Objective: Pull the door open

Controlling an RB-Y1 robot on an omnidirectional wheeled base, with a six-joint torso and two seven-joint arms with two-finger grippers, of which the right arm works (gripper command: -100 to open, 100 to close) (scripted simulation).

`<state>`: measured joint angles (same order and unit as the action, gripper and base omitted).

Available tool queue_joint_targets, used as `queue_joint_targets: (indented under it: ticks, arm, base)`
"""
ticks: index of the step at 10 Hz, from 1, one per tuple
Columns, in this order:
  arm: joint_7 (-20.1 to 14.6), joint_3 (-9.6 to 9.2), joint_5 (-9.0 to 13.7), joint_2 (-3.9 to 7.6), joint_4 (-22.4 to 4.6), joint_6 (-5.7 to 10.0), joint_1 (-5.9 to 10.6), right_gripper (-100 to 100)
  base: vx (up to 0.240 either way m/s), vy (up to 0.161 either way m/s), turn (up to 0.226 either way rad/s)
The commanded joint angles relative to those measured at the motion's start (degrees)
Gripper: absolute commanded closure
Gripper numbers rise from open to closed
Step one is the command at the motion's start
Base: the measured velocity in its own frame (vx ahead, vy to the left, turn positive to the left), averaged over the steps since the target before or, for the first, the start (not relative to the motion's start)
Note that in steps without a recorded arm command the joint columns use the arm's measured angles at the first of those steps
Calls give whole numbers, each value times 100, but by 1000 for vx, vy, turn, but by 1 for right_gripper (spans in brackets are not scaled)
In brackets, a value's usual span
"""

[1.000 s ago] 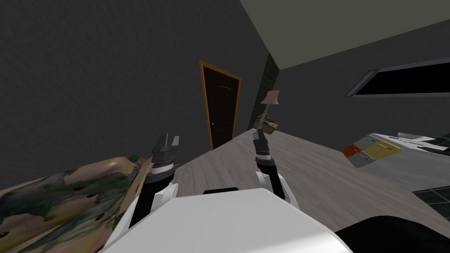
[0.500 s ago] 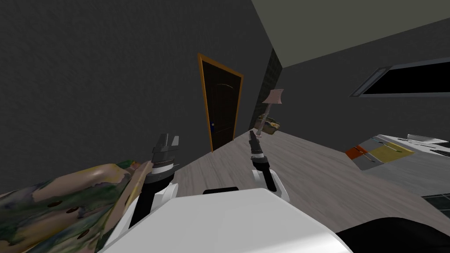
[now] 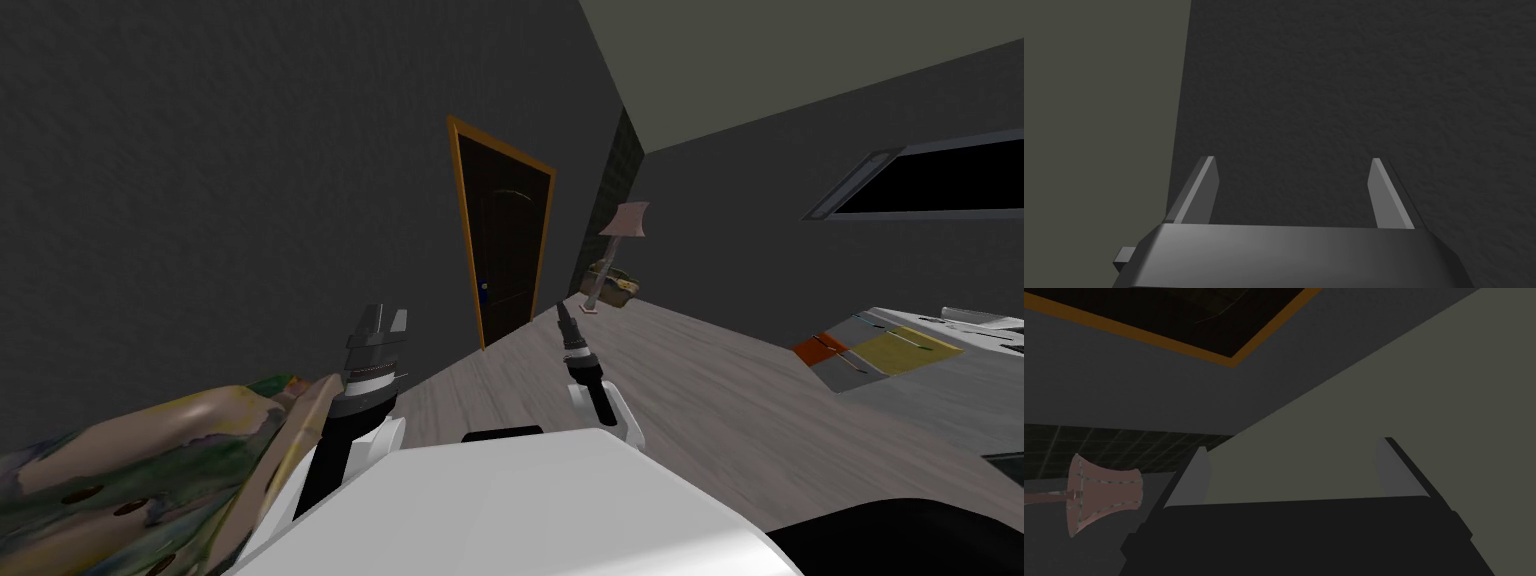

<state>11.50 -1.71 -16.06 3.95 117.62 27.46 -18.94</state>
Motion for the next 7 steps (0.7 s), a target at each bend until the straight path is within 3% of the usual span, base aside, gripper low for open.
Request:
queue_joint_targets:
  ticks: [1, 7]
  arm:
    - [105, -8, -109, 30, -206, 3, 107, -100]
    - [543, -112, -589, 67, -976, 0, 512, -100]
  base:
    - [101, 20, -5]
    - [103, 27, -4]
